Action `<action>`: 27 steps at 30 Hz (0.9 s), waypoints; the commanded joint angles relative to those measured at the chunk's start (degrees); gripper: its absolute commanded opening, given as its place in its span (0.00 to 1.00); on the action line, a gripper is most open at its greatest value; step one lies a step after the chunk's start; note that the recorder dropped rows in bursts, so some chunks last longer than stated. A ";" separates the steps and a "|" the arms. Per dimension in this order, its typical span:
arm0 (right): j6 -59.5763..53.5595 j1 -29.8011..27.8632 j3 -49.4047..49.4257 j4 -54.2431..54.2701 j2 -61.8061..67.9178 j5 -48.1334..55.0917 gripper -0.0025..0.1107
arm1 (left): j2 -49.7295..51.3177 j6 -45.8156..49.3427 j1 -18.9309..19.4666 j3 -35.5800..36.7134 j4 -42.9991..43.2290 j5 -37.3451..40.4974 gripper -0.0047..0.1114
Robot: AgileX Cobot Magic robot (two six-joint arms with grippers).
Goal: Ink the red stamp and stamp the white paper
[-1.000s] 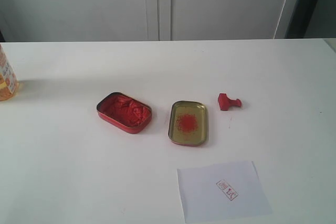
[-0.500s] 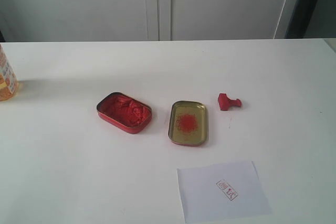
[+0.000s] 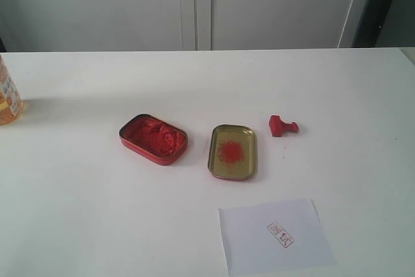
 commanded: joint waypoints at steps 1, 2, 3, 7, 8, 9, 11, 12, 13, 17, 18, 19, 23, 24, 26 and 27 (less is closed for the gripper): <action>-0.47 -0.63 2.80 -0.17 -4.22 -0.36 0.02 | -0.25 -0.14 0.03 0.22 0.00 -0.15 0.04; -0.47 -0.63 3.34 -0.17 -5.18 -0.47 0.02 | -0.25 -0.14 0.03 0.22 0.00 -0.15 0.04; -0.47 -0.63 3.89 -0.17 -6.13 -0.47 0.02 | -0.25 -0.14 0.03 0.22 0.00 -0.15 0.04; -0.47 -0.63 7.14 -0.17 -6.28 -0.47 0.02 | -0.25 -0.14 0.03 0.22 0.00 -0.15 0.04; -0.47 -0.63 7.72 -0.17 -6.28 -0.59 0.02 | -0.25 -0.14 0.03 0.22 0.00 -0.15 0.04; -0.47 -0.63 8.92 -0.17 -6.28 -1.39 0.02 | -0.25 -0.14 0.03 0.22 0.00 -0.15 0.04; -0.47 -0.63 10.68 -0.17 -6.28 -5.70 0.02 | -0.25 -0.14 0.03 0.22 0.00 -0.15 0.04; -0.47 -0.63 11.31 -0.17 -6.28 -6.38 0.02 | -0.25 -0.14 0.03 0.22 0.00 -0.15 0.04; -0.47 -0.63 12.45 -0.17 -6.28 -6.40 0.02 | -0.25 -0.14 0.03 0.22 0.00 -0.15 0.04; -0.47 -0.63 15.15 -0.17 -6.28 -6.71 0.02 | -0.25 -0.14 0.03 0.22 0.00 -0.15 0.04; -0.47 -0.63 16.15 -0.17 -6.28 -7.03 0.02 | -0.25 -0.14 0.03 0.22 0.00 -0.15 0.04; -0.47 -0.63 16.52 -0.17 -6.28 -7.28 0.02 | -0.25 -0.14 0.03 0.22 0.00 -0.15 0.04; -0.47 -0.63 18.47 -0.17 -6.28 -8.48 0.02 | -0.25 -0.14 0.03 0.22 0.00 -0.15 0.04; -0.47 -0.63 18.90 -0.17 -6.28 -8.61 0.02 | -0.25 -0.14 0.03 0.22 0.00 -0.15 0.04; -0.47 -0.63 19.18 -0.17 -6.28 -9.21 0.02 | -0.25 -0.14 0.03 0.22 0.00 -0.15 0.04; -0.47 -0.63 19.18 -0.17 -6.28 -9.36 0.02 | -0.25 -0.14 0.03 0.22 0.00 -0.15 0.04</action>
